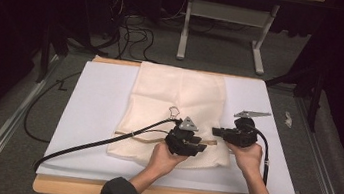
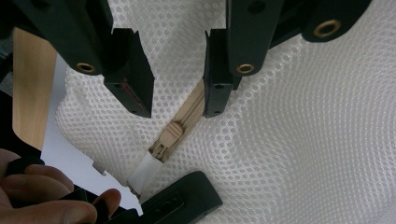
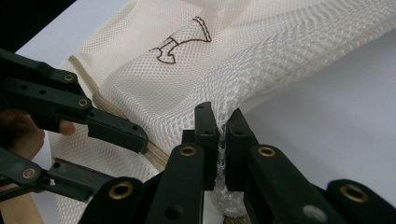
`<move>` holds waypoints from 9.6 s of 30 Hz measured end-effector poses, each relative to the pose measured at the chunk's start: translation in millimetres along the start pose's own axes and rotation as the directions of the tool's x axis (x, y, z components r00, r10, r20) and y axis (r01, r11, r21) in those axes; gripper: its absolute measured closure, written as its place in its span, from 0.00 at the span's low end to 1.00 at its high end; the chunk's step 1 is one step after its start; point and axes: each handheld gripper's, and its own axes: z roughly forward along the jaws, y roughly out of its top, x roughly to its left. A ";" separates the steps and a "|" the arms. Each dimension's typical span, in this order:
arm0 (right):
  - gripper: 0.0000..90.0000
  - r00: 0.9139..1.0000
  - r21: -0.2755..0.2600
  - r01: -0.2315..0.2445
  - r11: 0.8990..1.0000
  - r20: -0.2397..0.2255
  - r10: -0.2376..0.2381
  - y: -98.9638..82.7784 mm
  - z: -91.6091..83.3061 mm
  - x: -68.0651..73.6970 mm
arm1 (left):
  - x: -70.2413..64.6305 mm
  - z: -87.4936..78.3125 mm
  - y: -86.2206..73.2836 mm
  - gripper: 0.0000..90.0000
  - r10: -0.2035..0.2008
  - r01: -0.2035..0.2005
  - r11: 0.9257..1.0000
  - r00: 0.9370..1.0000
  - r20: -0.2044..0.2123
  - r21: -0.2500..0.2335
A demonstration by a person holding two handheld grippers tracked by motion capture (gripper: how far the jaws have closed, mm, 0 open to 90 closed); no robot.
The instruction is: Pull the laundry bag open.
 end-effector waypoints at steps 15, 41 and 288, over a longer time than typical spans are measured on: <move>0.98 0.999 -0.005 0.017 1.000 -0.029 -0.017 4.2 8.3 9.3 | 4.7 7.1 -1.4 0.70 -0.020 0.020 1.000 1.000 0.011 0.005; 0.98 0.999 0.000 0.024 1.000 -0.041 -0.024 3.9 13.2 13.4 | -0.2 14.7 2.1 0.93 -0.010 0.010 1.000 0.999 0.046 0.008; 0.99 0.989 -0.010 0.099 0.995 0.112 -0.097 -1.5 -3.4 -2.1 | 77.3 -171.9 -58.7 0.97 -0.159 0.125 0.981 0.956 -0.246 -0.147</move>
